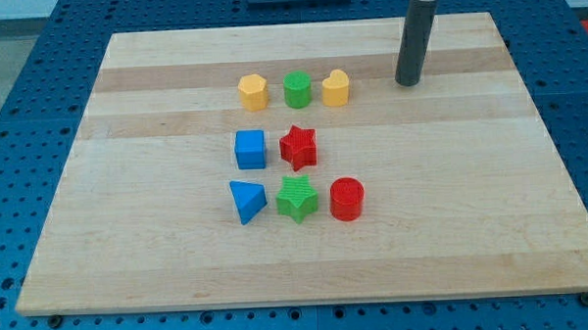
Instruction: Push the green circle into the red star
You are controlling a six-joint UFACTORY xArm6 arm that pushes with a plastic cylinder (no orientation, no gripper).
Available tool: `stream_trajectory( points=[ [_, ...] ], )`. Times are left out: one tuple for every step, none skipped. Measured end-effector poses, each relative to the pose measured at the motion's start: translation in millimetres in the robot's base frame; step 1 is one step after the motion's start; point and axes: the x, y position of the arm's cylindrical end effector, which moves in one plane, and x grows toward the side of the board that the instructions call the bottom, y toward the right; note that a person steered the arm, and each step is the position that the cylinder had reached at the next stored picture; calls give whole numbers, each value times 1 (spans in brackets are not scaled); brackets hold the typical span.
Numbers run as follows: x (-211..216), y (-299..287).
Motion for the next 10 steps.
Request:
stream_trajectory(
  points=[
    [0, -1],
    [0, -11],
    [2, -25],
    [10, -39],
    [-34, -46],
    [-69, -85],
    [-66, -141],
    [-59, -162],
    [-53, -162],
    [-22, -157]
  ],
)
